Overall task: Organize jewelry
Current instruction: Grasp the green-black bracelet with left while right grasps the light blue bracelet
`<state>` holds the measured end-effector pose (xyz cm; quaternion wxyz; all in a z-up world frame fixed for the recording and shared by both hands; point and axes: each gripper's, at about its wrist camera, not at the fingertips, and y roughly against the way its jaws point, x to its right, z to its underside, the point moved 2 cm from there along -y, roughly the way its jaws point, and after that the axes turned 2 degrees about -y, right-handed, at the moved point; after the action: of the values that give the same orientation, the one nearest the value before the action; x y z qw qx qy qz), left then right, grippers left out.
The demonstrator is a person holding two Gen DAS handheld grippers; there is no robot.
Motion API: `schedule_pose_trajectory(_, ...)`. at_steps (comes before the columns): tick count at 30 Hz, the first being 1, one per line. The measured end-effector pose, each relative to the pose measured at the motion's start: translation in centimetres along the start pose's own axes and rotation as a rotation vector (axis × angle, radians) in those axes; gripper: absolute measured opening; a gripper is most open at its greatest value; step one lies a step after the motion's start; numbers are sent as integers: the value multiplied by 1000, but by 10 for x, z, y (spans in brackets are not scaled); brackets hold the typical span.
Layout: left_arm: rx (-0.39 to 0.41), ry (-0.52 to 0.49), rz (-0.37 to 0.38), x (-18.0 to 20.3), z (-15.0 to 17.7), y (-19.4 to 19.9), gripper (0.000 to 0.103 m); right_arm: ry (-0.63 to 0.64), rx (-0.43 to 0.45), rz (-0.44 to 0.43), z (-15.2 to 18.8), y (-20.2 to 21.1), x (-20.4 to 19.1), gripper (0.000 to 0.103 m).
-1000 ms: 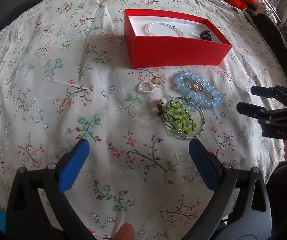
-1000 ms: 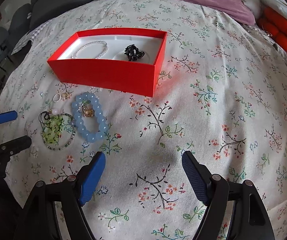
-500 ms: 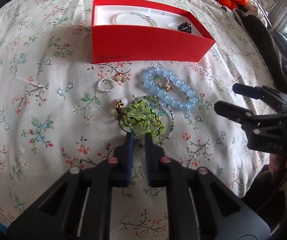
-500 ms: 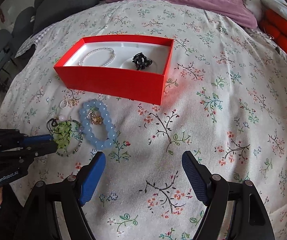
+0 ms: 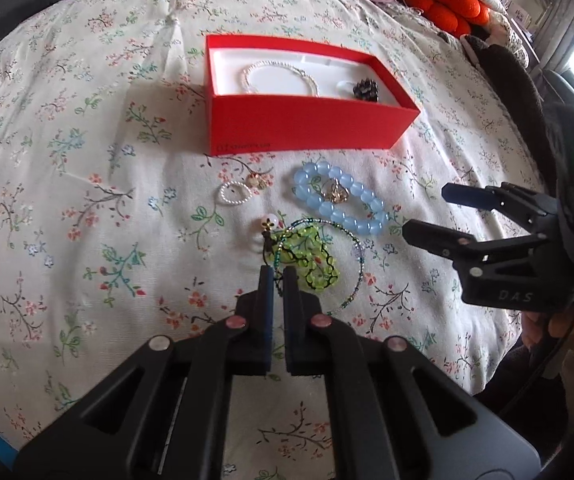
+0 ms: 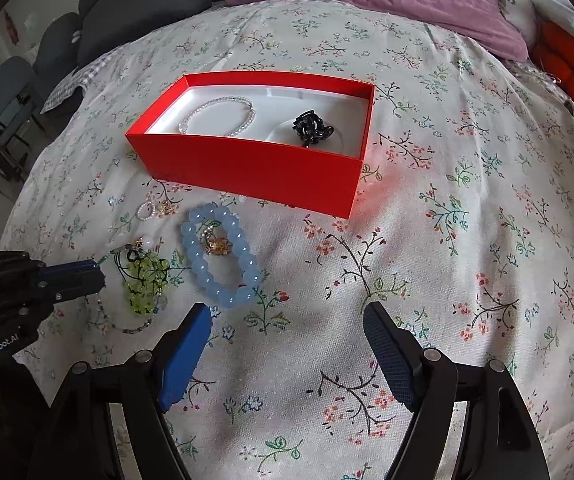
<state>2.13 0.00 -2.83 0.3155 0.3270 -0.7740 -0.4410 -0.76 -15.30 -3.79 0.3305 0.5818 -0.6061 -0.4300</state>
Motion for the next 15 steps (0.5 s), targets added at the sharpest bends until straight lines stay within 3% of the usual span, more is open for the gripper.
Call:
schedule_pose_trajectory(5, 17, 14, -25, -9, 0, 7, 5, -7, 1, 7, -5, -5, -3, 75)
schedule_pose_trajectory(15, -1, 31, -50, -16, 3, 5, 5, -2, -54, -6, -15, -31, -21, 49)
